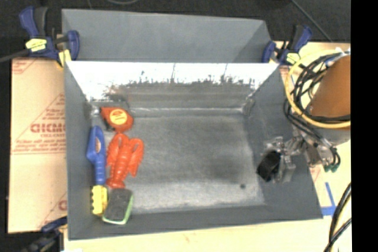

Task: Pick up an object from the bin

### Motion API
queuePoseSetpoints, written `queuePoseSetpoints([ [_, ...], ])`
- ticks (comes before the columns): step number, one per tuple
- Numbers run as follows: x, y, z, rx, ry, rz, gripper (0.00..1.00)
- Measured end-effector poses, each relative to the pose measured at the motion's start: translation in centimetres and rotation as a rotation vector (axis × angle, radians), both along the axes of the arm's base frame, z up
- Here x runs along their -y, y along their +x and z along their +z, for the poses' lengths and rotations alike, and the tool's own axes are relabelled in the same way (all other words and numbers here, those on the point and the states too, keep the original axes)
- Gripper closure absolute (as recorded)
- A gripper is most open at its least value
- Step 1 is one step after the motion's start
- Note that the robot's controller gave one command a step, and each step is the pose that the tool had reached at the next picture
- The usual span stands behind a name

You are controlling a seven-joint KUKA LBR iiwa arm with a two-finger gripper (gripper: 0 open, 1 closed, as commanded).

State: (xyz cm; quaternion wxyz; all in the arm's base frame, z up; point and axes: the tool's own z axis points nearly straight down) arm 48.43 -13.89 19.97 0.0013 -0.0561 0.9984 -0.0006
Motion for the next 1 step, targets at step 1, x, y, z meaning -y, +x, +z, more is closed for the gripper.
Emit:
queuePoseSetpoints([
  [1,-0.45,0.30,4.90,-0.006,0.002,0.005,1.00],
])
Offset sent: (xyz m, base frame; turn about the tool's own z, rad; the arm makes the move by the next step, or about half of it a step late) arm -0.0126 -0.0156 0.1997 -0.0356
